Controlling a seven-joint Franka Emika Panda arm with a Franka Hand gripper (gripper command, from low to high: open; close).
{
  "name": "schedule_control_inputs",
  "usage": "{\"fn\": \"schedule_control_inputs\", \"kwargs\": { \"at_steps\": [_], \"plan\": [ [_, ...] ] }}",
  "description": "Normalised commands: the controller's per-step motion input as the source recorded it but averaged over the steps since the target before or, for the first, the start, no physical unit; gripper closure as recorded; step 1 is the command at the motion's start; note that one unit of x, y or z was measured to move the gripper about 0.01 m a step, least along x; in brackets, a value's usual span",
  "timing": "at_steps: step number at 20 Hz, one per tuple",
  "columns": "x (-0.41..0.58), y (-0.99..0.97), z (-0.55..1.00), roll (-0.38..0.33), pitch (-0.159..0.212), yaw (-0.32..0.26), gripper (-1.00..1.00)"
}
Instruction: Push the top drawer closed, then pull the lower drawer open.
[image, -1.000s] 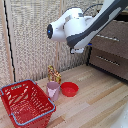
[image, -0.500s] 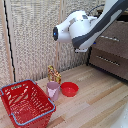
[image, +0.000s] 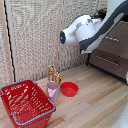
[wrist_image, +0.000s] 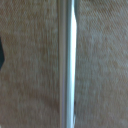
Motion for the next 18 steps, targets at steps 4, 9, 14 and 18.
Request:
{"fn": "schedule_control_inputs", "kwargs": {
  "at_steps": [4,9,14,18],
  "plan": [
    [-0.059,-0.26,0.00,-0.138,0.007,0.105,1.00],
    [-0.064,-0.01,0.03,-0.166,0.000,0.060,1.00],
    [-0.022,0.00,0.05,-0.177,0.001,0.031,1.00],
    [0.000,0.00,0.04,-0.194,0.032,0.041,1.00]
  ]
}}
